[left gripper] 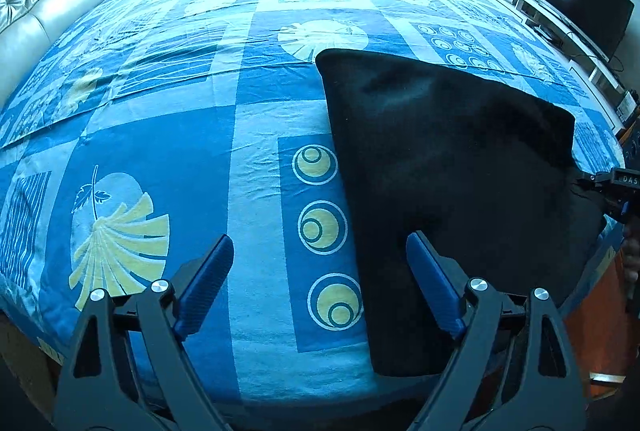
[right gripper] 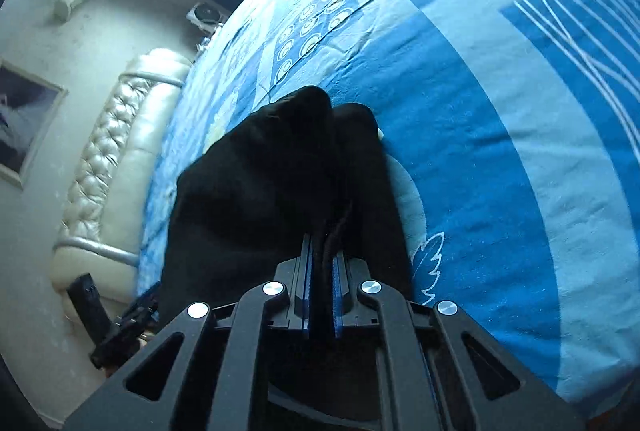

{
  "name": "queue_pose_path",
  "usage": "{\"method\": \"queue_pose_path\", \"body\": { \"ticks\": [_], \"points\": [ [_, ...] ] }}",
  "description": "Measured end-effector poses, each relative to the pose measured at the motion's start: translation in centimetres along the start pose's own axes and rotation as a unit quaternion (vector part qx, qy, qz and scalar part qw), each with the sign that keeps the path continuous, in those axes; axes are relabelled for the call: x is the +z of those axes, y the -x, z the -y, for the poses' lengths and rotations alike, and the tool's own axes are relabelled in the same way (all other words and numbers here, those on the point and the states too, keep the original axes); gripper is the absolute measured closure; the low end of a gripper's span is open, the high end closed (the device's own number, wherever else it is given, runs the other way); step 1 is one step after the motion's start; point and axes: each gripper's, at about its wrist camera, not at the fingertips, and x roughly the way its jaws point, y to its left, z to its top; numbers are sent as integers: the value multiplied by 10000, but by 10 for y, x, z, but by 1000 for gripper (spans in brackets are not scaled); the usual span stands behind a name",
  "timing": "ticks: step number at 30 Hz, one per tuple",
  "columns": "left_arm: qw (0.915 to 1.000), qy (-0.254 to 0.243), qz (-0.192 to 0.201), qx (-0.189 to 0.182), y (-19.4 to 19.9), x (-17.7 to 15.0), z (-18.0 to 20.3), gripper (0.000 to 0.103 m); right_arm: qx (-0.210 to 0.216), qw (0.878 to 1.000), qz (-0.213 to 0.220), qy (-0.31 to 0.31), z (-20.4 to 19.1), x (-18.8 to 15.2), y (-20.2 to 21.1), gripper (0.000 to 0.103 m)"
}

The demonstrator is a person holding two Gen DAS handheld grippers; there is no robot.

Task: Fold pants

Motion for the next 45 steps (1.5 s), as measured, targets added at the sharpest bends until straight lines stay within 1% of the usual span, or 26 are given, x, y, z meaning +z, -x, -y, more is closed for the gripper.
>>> {"method": "queue_pose_path", "body": {
  "ticks": [3,6,7,8,9,10,11,12,13,16,19,21,24,27,30,31,32,33,34,35,36,39,40,42,43,45],
  "points": [
    [10000,24,-72,-65,-7,0,-1,15,-1,10000,30,14,-1,-1,0,96],
    [9996,120,-98,-255,-6,1,-7,15,1,10000,45,13,0,-3,4,95],
    [9991,171,-94,-380,-3,2,-12,15,44,10000,60,11,-1,-3,8,94],
    [9982,259,-63,-543,2,3,-16,15,71,9999,101,-13,-1,-4,14,89],
    [9967,374,-36,-713,6,3,-22,15,99,9997,216,-61,-2,-4,23,87],
    [9943,514,-19,-931,10,3,-30,15,220,9991,348,-116,-3,-4,33,77],
    [9919,583,-31,-1125,12,3,-33,15,356,9982,452,-178,-1,-4,41,56],
    [9877,641,-86,-1423,12,2,-37,15,451,9970,559,-272,3,-6,49,45],
    [9840,676,-140,-1642,10,1,-38,15,476,9964,619,-316,5,-7,53,39],
    [9739,705,-319,-2136,1,-1,-33,15,466,9971,477,-379,15,-9,52,39],
    [9657,755,-459,-2443,-12,-1,-21,15,571,9972,218,-433,21,-12,41,39],
    [9609,842,-544,-2582,-21,0,-18,15,532,9976,159,-406,22,-12,34,38],
    [9520,1048,-661,-2799,-33,3,-17,15,609,9973,15,-402,23,-10,24,37],
    [9470,1161,-717,-2909,-43,6,-16,15,623,9977,-94,-233,20,-10,19,33],
    [9392,1312,-765,-3080,-52,5,-16,15,622,9978,-190,-94,17,-11,14,32],
    [9362,1355,-771,-3149,-55,5,-16,15,626,9978,-214,-47,10,-11,10,31],
    [9346,1358,-774,-3195,-58,5,-14,21,629,9977,-257,36,7,-11,7,34],
    [9354,1327,-787,-3183,-60,5,-12,27,586,9977,-307,114,5,-12,3,39],
    [9389,1258,-795,-3103,-61,6,-9,30,514,9978,-379,153,4,-12,-2,51],
    [9418,1200,-785,-3040,-60,7,-6,38,501,9977,-423,165,3,-13,-6,55],
    [9449,1133,-772,-2972,-59,9,-5,45,506,9977,-418,185,2,-13,-8,57],
    [9537,931,-648,-2784,-50,10,-1,56,521,9979,-345,176,1,-17,-6,59],
    [9581,820,-574,-2684,-45,10,1,58,514,9980,-319,168,0,-18,-5,59],
    [9635,668,-481,-2547,-38,13,1,63,480,9983,-280,176,-2,-19,-5,59],
    [9658,617,-456,-2475,-35,14,1,64,477,9984,-266,165,-3,-20,-5,59],
    [9677,607,-456,-2403,-32,17,-1,65,479,9984,-247,157,-6,-22,-5,59]
  ]
}}
